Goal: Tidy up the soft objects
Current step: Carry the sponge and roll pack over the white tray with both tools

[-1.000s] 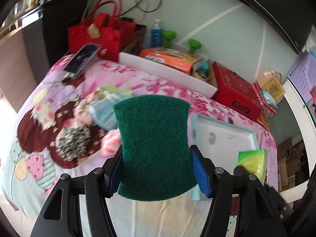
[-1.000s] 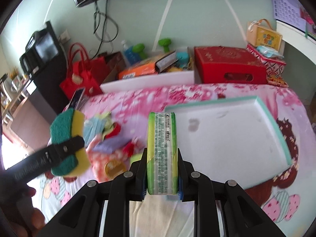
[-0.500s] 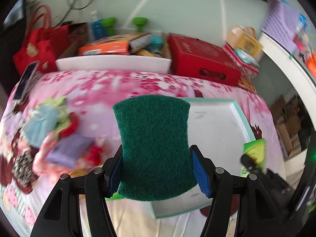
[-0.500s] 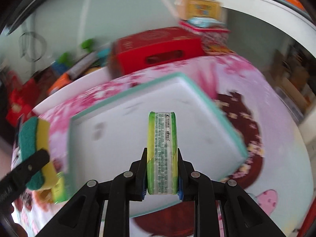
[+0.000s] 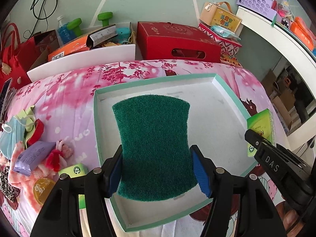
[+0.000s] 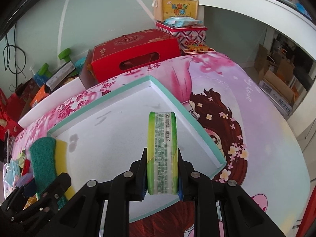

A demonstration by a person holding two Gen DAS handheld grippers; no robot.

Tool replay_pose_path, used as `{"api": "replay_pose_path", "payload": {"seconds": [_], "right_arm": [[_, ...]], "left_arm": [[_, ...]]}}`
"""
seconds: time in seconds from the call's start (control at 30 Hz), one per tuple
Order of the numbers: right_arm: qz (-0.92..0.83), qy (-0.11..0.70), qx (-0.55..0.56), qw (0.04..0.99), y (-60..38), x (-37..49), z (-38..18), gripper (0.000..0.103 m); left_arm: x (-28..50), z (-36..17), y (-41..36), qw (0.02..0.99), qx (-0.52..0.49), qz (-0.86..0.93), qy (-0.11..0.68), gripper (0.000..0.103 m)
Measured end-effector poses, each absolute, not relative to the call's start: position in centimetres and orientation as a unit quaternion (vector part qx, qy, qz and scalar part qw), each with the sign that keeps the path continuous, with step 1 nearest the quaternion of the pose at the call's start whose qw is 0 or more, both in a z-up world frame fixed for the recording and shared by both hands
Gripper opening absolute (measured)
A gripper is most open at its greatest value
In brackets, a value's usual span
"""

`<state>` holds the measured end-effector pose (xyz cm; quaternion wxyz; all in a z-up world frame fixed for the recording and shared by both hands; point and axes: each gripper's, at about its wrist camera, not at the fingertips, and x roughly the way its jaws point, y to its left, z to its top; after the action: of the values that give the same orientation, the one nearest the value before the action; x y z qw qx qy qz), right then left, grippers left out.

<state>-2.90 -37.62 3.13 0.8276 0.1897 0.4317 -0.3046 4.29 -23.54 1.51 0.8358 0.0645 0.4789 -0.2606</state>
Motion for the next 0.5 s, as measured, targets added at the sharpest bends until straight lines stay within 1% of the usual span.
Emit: {"api": "replay_pose_path", "payload": {"seconds": [0.5], "right_arm": [[-0.306,0.441,0.183,0.824,-37.34,-2.34,2.7,0.024]], "left_arm": [[4.29,0.93,-23.99,0.832,0.067,-0.271,0.48,0.066]]}}
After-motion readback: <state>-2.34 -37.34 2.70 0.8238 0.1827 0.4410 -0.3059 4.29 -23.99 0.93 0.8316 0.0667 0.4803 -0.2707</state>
